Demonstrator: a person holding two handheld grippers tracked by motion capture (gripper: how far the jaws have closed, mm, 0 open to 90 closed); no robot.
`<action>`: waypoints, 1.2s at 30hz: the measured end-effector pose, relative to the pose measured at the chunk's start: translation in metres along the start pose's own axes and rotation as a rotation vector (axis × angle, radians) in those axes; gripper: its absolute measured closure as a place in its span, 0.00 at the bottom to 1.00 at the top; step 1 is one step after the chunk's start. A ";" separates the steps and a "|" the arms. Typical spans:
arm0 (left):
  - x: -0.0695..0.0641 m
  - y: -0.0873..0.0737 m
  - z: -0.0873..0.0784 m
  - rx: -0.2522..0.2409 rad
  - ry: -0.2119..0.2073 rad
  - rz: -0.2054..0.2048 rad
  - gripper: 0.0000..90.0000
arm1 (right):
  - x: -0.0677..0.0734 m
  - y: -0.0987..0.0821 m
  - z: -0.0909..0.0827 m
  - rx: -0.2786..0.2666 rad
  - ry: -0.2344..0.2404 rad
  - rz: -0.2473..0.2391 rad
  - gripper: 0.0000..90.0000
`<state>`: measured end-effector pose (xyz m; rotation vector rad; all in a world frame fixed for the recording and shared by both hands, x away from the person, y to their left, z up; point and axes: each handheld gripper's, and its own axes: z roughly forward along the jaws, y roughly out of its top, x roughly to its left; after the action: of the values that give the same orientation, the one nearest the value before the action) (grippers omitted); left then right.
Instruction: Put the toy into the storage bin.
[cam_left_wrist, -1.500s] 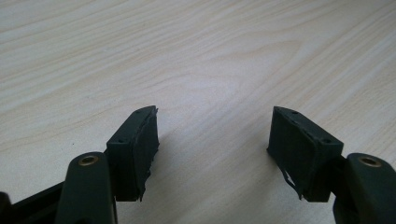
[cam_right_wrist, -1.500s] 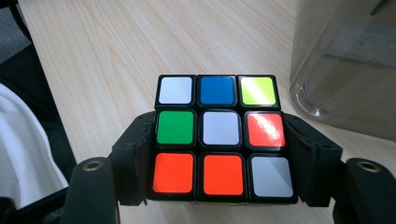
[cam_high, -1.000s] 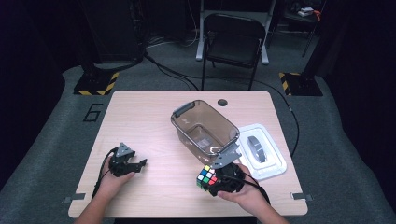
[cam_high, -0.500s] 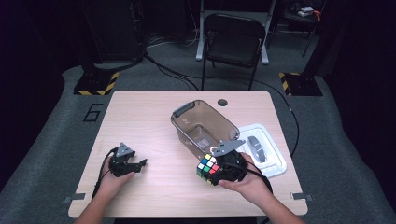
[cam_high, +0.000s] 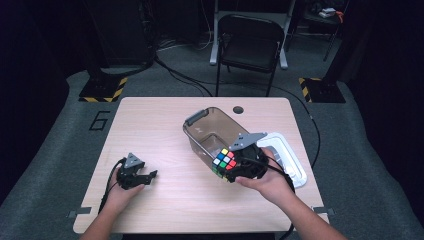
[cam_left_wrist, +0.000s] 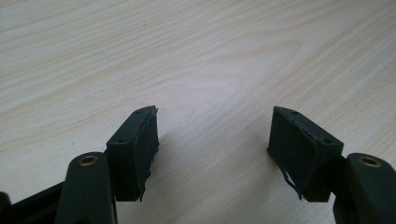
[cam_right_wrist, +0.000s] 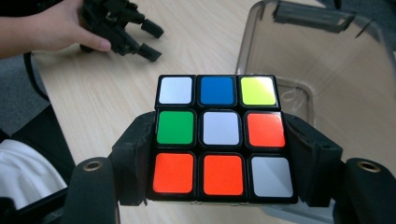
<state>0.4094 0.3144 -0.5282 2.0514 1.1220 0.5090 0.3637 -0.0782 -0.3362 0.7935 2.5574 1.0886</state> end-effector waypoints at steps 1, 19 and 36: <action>0.000 0.000 0.000 0.000 0.000 0.000 0.37 | -0.003 0.002 -0.001 -0.006 -0.004 -0.002 0.37; -0.001 0.000 0.001 -0.003 -0.001 -0.002 0.34 | -0.043 0.027 0.006 -0.019 -0.094 0.035 0.37; -0.002 0.000 0.001 0.008 -0.013 0.011 0.28 | -0.071 0.048 0.027 -0.028 -0.170 0.066 0.37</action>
<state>0.4091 0.3120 -0.5288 2.0657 1.1074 0.4966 0.4521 -0.0755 -0.3186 0.9272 2.3853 1.0265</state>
